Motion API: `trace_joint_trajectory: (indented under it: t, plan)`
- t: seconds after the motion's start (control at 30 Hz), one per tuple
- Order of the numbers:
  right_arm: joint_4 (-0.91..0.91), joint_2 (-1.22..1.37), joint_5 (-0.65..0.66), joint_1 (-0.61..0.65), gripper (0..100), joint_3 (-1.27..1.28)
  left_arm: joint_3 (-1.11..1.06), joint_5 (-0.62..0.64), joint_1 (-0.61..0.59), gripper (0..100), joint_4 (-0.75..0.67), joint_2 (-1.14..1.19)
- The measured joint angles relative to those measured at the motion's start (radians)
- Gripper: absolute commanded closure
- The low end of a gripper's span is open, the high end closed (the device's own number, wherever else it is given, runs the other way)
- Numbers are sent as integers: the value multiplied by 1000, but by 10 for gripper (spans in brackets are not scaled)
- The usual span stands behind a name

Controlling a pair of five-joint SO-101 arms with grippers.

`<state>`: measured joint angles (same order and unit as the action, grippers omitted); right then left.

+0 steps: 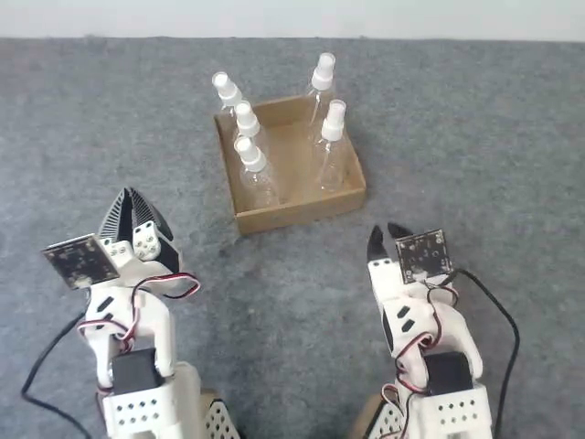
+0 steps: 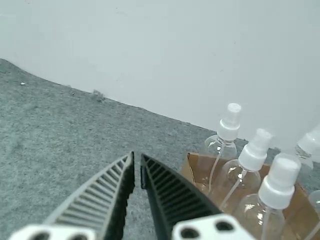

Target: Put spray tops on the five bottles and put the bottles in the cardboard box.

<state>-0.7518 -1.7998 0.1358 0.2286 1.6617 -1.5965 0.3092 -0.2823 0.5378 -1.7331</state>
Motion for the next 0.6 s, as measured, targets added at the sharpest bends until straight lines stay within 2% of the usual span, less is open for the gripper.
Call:
trace_joint_trajectory:
  t: [0.6]
  plan:
    - [-459,0,0,0,986,0,-3,0,0,984,0,0]
